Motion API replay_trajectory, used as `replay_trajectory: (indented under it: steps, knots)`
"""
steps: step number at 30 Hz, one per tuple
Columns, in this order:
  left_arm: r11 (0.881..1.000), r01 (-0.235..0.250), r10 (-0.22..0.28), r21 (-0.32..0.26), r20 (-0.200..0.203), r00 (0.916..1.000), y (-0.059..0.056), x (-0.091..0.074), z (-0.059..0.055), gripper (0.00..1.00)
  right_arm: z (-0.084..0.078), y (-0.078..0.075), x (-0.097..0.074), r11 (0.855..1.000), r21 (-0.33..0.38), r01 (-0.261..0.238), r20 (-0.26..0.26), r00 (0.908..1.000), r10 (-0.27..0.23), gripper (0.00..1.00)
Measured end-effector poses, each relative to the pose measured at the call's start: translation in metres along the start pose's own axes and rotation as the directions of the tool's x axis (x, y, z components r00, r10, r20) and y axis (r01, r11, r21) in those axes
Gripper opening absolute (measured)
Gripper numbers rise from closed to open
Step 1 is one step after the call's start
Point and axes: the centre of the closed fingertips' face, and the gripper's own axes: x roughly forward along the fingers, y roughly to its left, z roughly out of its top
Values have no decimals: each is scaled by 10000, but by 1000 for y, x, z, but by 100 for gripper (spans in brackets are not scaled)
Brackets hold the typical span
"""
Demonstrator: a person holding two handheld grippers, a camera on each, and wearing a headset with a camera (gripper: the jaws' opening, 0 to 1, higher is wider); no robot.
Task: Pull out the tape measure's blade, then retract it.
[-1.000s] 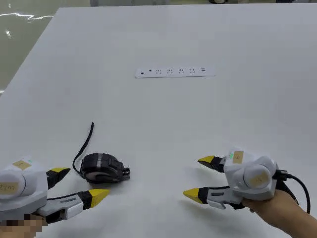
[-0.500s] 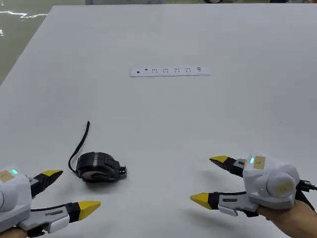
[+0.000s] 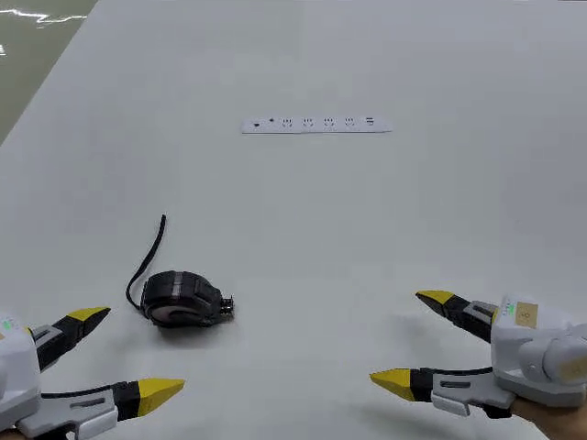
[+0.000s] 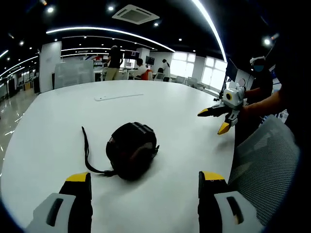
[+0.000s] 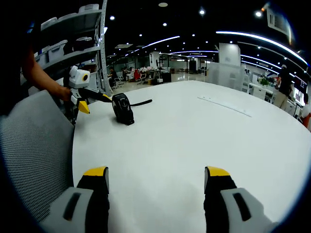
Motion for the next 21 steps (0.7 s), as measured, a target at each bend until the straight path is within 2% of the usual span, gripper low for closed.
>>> replay_trajectory:
  steps: [2,8,11,15,21]
  knots:
    - [9999,115,-116,73,237,9997,-3,0,3,90,2,1,-1,10000,-76,-46,141,9999,47,83]
    - [9981,307,-328,536,374,9988,-11,3,5,96,4,3,-3,9999,-113,-100,446,9990,105,90]
    - [9969,224,-286,752,820,9962,-10,3,12,100,3,7,-2,9985,-513,-210,454,9987,234,94]
    - [9952,257,-320,939,661,9973,-9,3,11,100,6,10,-1,9979,-581,-296,670,9972,335,98]
    - [9941,253,-344,1053,852,9958,-10,3,13,100,7,13,-1,9975,-574,-421,746,9961,464,100]
